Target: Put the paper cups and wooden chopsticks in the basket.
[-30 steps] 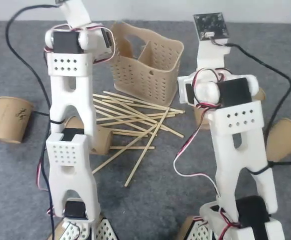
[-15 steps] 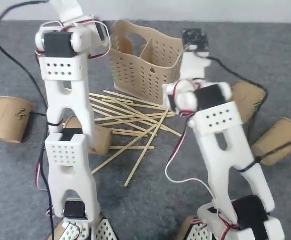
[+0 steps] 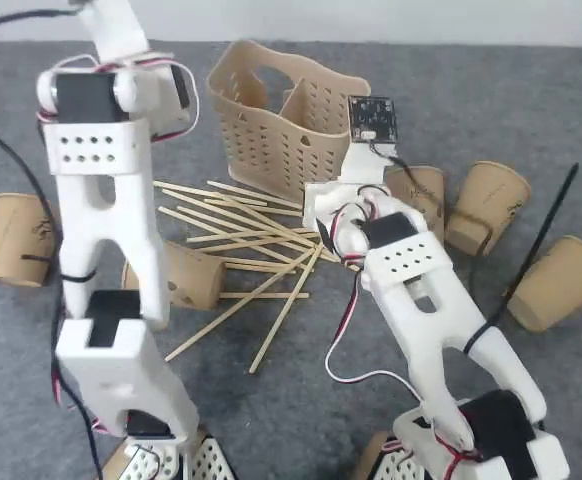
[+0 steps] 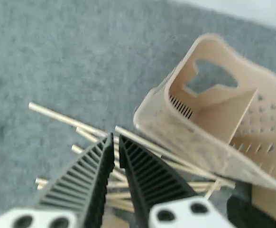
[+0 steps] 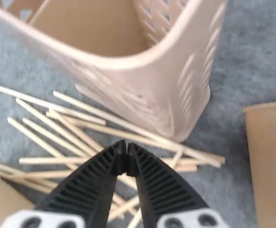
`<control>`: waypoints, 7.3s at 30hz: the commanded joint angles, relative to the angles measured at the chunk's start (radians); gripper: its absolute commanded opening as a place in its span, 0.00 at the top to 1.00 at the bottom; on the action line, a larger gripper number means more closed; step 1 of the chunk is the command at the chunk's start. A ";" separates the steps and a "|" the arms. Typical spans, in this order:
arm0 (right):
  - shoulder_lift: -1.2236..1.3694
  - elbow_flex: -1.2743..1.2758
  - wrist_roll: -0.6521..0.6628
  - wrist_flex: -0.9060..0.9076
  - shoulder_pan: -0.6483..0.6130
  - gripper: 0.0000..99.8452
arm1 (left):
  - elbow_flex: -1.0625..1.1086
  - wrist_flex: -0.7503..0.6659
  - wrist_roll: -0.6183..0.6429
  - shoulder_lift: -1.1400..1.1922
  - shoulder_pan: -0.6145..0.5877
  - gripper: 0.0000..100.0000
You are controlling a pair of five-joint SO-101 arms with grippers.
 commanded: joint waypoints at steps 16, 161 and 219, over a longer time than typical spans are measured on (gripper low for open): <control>0.082 0.009 0.104 -0.282 0.085 0.99 | 0.348 -0.143 0.031 -0.038 -0.087 0.99; -0.163 0.043 0.206 0.194 0.067 0.99 | 0.318 0.034 -0.959 0.071 -0.724 0.80; -0.163 0.041 0.261 0.186 0.065 0.99 | 1.310 -0.433 -1.007 -0.436 -0.832 0.99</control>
